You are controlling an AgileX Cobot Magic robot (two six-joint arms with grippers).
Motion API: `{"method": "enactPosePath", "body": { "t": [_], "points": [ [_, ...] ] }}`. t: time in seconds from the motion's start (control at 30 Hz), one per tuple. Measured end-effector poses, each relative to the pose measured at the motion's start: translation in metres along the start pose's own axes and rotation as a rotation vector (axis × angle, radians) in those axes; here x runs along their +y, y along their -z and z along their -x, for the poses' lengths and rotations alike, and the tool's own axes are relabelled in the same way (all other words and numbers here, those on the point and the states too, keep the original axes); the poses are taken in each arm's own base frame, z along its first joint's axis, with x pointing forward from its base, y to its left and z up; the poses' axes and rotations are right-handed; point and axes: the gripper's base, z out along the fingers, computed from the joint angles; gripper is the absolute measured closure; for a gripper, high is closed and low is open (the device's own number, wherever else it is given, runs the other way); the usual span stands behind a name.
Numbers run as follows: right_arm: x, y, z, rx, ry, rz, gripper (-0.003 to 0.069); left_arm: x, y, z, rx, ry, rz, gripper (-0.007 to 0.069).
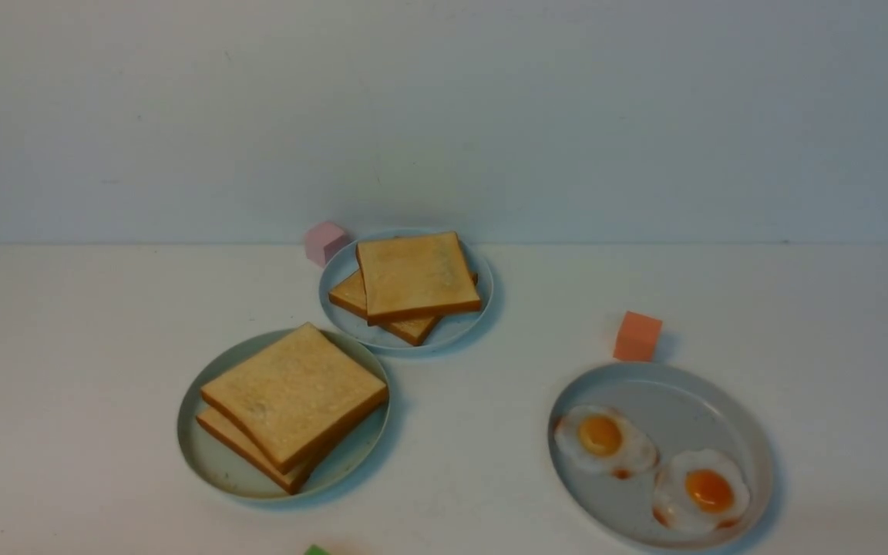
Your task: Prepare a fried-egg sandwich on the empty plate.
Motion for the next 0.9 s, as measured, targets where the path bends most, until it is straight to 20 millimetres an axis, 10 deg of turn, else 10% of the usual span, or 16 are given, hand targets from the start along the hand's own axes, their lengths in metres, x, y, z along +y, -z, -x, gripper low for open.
{"method": "enactPosePath", "body": {
  "t": [0.9],
  "points": [
    [0.0, 0.0, 0.0, 0.0, 0.0, 0.0, 0.0622, 0.0, 0.0, -0.0001, 0.001, 0.002, 0.0, 0.0634]
  ]
}}
